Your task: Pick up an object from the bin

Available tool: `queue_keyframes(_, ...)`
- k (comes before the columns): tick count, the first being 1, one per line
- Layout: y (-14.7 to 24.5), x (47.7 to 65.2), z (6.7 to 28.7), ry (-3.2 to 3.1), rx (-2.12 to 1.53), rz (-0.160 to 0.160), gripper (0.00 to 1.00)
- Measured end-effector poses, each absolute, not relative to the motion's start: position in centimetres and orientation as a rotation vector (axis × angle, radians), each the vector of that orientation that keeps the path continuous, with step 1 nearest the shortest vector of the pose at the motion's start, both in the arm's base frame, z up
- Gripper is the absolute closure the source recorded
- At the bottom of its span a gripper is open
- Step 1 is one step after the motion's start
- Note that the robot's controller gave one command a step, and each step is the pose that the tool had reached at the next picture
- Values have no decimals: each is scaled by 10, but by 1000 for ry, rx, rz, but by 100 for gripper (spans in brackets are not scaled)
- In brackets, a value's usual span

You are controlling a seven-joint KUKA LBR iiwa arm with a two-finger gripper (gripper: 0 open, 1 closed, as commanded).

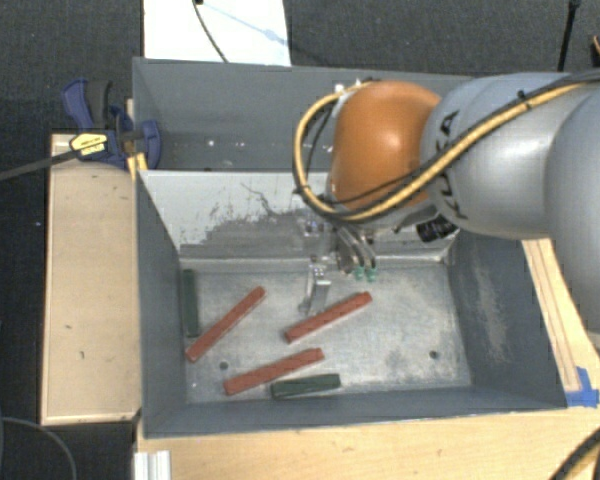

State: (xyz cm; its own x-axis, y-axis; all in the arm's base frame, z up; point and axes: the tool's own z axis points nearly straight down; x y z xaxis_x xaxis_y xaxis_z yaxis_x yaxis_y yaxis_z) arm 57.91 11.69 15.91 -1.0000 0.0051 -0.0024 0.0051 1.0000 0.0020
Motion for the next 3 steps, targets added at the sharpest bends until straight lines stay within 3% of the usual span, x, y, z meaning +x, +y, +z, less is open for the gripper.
queue_keyframes(1,38,582,67,3134,-264,-3,0)
queue_keyframes(2,42,584,71,3128,-265,2,100)
queue_keyframes(3,30,552,256,3126,-182,1,100)
